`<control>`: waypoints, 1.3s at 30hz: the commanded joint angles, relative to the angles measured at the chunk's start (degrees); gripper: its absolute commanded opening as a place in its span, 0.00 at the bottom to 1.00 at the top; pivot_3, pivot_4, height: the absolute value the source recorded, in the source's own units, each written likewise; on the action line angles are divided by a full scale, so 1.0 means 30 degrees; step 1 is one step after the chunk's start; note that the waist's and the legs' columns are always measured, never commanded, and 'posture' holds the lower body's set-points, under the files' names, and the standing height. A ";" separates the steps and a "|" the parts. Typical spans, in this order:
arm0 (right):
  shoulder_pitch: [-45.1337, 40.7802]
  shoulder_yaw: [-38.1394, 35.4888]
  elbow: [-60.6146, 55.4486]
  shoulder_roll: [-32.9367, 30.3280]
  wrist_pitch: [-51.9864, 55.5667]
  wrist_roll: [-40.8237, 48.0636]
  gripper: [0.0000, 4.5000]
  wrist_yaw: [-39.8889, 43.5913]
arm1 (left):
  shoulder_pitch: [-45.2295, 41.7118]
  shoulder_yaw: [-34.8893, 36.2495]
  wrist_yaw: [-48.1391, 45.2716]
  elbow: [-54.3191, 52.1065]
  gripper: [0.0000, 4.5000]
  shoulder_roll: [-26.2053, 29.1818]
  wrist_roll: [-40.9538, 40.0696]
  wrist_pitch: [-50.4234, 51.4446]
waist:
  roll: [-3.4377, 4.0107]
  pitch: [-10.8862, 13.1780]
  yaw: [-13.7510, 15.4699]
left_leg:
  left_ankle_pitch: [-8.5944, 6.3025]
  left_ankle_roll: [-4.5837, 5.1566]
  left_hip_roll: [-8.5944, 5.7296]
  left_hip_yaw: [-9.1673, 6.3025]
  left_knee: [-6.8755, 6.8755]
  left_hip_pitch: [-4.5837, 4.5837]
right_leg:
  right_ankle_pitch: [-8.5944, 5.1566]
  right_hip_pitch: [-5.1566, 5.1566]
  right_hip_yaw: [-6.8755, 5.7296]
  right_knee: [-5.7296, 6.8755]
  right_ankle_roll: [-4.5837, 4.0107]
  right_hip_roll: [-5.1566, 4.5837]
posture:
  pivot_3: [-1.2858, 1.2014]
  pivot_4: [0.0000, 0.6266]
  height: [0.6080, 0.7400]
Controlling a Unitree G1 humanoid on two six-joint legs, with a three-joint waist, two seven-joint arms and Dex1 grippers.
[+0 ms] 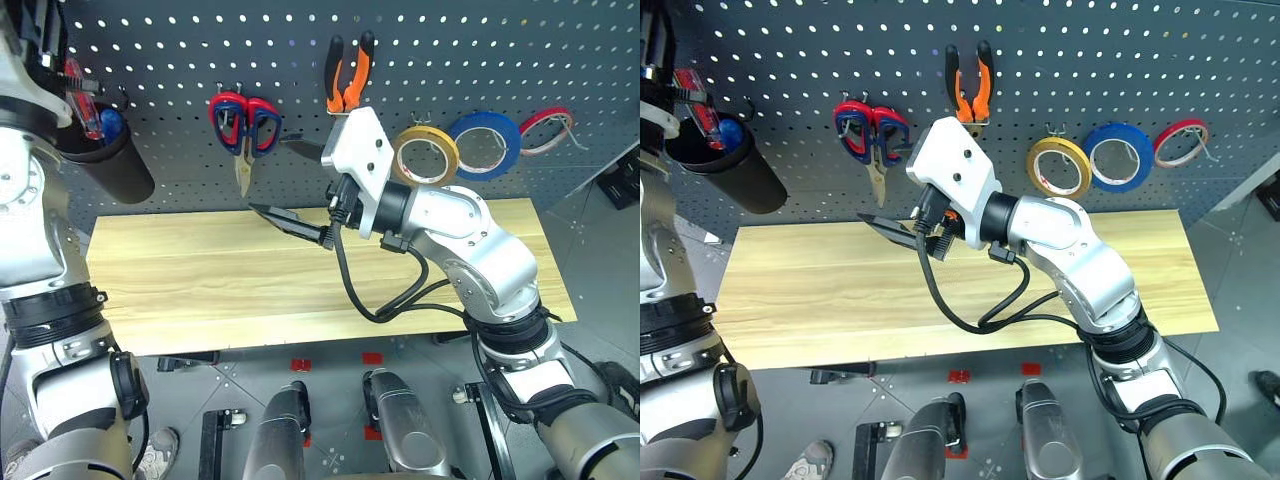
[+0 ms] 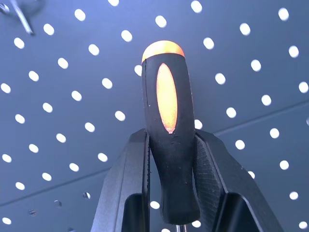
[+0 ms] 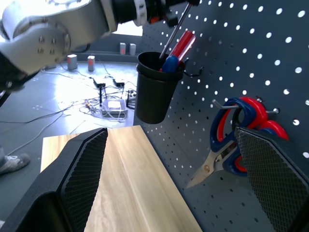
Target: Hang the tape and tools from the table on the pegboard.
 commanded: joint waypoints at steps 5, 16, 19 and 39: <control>-0.0109 -0.0210 -0.0631 -0.0061 -0.0199 -0.0147 1.00 0.0198 | 0.1389 0.1348 0.2260 -0.2686 0.54 -0.0701 0.0400 -0.1040 | -0.0034 -0.0057 -0.0279 | 0.0000 0.0000 0.0005 -0.0013 0.0000 0.0000 | 0.0000 -0.0002 0.0006 0.0010 -0.0001 -0.0001 | 0.40 0.37 1.00; 0.0188 -0.1476 0.0287 0.0297 -0.0610 -0.0336 1.00 -0.0595 | 0.2626 -0.0503 0.2040 -0.7106 0.82 -0.0513 0.0426 0.3831 | -0.0025 -0.0810 -0.0512 | -0.0001 0.0001 -0.0017 -0.0022 -0.0015 0.0000 | 0.0001 0.0004 0.0018 0.0019 -0.0002 -0.0002 | 0.42 0.32 1.00; 0.1270 -0.1910 0.0773 -0.0041 -0.2133 -0.1470 1.00 -0.1408 | 0.4360 -0.1850 0.1184 -0.9640 0.82 -0.1498 -0.0616 0.5728 | 0.0011 -0.1238 -0.0513 | -0.0003 0.0003 -0.0036 -0.0025 -0.0029 0.0000 | 0.0001 0.0012 0.0043 0.0011 -0.0002 -0.0009 | 0.42 0.29 1.00; 1.0125 -0.3247 0.6746 0.0686 -0.9197 -0.4856 1.00 -0.4834 | 1.5239 -0.1605 0.2543 -1.1508 0.82 -0.8716 -0.1055 0.6025 | 0.0301 -0.4587 -0.0187 | -0.0017 0.0003 -0.0059 -0.0036 -0.0258 0.0176 | -0.0003 0.0184 0.0144 -0.0188 -0.0007 0.0041 | 0.44 0.06 1.00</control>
